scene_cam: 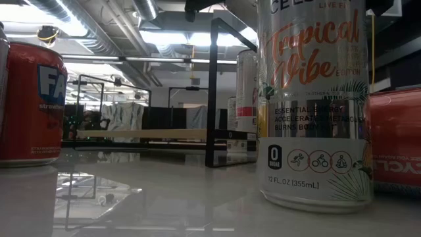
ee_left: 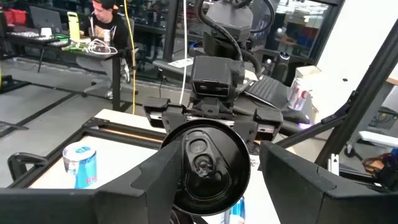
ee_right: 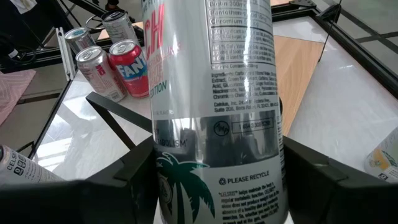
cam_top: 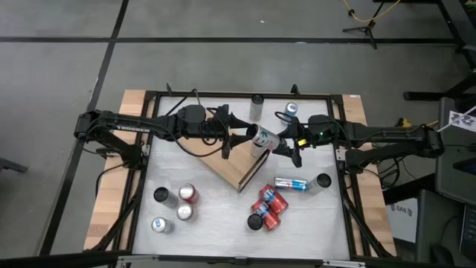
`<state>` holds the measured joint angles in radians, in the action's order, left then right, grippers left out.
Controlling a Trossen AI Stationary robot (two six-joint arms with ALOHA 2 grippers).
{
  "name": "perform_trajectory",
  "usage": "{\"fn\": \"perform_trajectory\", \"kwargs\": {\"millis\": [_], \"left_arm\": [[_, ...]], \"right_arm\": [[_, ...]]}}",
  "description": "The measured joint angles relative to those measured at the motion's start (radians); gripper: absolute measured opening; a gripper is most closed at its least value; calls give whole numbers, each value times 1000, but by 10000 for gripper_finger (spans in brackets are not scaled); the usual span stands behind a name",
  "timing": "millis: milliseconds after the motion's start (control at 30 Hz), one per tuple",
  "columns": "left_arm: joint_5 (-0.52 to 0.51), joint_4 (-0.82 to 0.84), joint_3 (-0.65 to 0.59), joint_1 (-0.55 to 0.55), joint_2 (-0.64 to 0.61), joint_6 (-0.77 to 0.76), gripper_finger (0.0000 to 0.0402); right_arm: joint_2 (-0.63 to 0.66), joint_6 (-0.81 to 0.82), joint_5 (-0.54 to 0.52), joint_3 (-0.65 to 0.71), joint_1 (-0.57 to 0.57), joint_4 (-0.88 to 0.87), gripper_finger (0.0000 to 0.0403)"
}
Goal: Place canned beverage on shelf
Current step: Put the top white-pink soda can on the shelf aligned with the other white-pink soda can
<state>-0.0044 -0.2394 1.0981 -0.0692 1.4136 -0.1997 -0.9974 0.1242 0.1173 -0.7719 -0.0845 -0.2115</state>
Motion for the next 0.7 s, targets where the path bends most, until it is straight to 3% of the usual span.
{"fn": "perform_trajectory", "kwargs": {"millis": [333, 700], "left_arm": [[-29, 0, 0, 0, 0, 0, 245], [16, 0, 0, 0, 0, 27, 258]], "right_arm": [[0, 0, 0, 0, 0, 0, 253], [0, 0, 0, 0, 0, 0, 253]]}}
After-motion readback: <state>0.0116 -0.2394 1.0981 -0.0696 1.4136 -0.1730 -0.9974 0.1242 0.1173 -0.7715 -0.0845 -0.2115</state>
